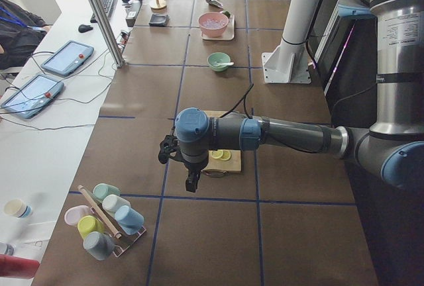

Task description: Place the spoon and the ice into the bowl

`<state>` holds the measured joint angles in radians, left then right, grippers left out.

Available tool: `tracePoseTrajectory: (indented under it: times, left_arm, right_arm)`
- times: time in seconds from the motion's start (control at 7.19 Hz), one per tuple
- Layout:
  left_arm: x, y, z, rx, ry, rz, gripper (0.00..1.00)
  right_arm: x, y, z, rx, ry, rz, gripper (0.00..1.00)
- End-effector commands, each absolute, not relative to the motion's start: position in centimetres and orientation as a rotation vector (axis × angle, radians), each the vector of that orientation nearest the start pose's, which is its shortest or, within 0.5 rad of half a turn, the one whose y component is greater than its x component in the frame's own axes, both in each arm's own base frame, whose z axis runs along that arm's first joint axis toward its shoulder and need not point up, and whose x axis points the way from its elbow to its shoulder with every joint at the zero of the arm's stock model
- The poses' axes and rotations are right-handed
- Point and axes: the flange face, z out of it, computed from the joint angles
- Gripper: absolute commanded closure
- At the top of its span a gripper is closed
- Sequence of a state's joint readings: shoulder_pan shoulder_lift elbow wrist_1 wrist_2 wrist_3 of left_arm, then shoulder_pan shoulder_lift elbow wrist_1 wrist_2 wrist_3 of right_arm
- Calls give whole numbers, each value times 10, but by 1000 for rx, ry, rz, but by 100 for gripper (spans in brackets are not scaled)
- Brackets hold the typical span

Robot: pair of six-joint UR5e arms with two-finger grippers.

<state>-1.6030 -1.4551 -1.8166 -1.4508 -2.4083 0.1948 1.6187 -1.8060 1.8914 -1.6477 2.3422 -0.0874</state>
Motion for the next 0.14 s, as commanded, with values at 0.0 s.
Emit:
tracePoseTrajectory:
  times: [0.0]
  left_arm:
    - [-73,-438,602,99,833,155,0]
  right_arm:
    - [83,-390,611,66,-769,-42,0]
